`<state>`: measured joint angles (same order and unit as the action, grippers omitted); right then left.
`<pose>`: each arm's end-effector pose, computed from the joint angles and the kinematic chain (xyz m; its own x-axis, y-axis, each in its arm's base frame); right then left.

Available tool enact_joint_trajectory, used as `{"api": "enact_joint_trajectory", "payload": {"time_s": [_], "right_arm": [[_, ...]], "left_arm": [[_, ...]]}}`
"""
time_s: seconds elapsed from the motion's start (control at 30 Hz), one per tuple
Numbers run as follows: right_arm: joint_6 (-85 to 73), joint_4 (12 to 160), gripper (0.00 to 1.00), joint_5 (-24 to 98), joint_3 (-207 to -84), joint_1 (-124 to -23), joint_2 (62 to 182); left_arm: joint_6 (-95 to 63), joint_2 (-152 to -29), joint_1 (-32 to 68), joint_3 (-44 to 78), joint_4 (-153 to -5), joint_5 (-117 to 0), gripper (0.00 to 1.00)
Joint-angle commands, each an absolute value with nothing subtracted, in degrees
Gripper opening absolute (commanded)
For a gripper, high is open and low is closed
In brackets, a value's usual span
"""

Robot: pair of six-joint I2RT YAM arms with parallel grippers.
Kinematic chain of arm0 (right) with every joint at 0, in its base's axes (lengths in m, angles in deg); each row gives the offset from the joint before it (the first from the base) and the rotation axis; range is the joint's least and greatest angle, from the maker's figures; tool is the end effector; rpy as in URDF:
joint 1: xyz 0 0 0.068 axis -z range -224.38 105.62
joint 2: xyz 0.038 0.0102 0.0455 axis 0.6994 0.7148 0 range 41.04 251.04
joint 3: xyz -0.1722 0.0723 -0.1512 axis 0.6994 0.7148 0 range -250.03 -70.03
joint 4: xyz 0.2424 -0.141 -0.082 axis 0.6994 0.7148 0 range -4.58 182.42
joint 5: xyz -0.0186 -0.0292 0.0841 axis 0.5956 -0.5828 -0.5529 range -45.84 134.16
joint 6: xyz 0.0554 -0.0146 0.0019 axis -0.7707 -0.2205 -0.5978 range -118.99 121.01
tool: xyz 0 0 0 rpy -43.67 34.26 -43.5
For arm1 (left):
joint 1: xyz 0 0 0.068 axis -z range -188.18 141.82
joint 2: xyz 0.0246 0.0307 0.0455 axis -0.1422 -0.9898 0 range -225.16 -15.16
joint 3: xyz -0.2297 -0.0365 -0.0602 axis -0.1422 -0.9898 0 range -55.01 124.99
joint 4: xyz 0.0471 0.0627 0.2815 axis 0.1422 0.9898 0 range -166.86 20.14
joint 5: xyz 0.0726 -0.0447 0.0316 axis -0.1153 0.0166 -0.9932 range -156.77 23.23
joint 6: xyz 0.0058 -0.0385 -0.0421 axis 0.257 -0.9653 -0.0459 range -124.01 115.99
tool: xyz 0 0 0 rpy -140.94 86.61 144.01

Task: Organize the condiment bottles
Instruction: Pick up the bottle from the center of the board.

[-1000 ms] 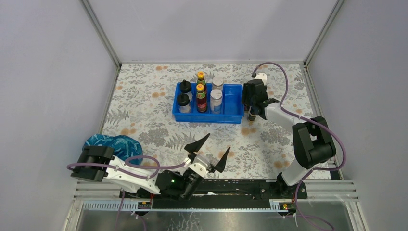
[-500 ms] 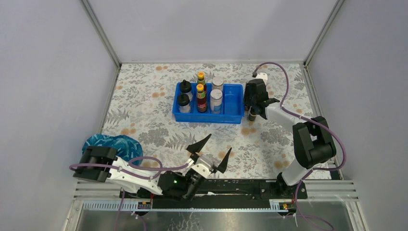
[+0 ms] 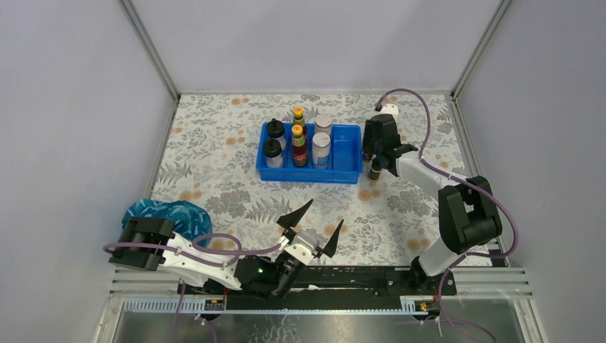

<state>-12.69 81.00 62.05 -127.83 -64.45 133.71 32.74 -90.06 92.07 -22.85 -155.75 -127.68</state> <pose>0.3705 0.1221 0.1771 -0.4807 0.0642 -0.8745 0.0370 0.9979 0.0529 -0.0150 -0.2821 0.2467 0.2774 -0.1014 -0.9554 0.5468 0.8343 0.0702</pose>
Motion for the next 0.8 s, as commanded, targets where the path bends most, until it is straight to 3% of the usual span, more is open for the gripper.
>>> {"api": "enact_joint_trajectory", "payload": {"time_s": [0.0, 0.43, 0.77], "right_arm": [[-11.0, 80.8, 0.00, 62.8, -132.5, -64.2, 129.4], [-8.9, 84.2, 0.00, 62.0, -139.8, -64.2, 125.6], [-7.0, 88.1, 0.00, 58.8, -146.9, -66.1, 129.3]], "left_arm": [[33.9, -88.7, 92.8, -21.4, -160.0, -129.2, 0.87], [33.8, -86.3, 93.3, -22.7, -159.8, -130.0, 0.87], [33.6, -83.5, 93.5, -22.4, -157.7, -130.6, 0.87]]}}
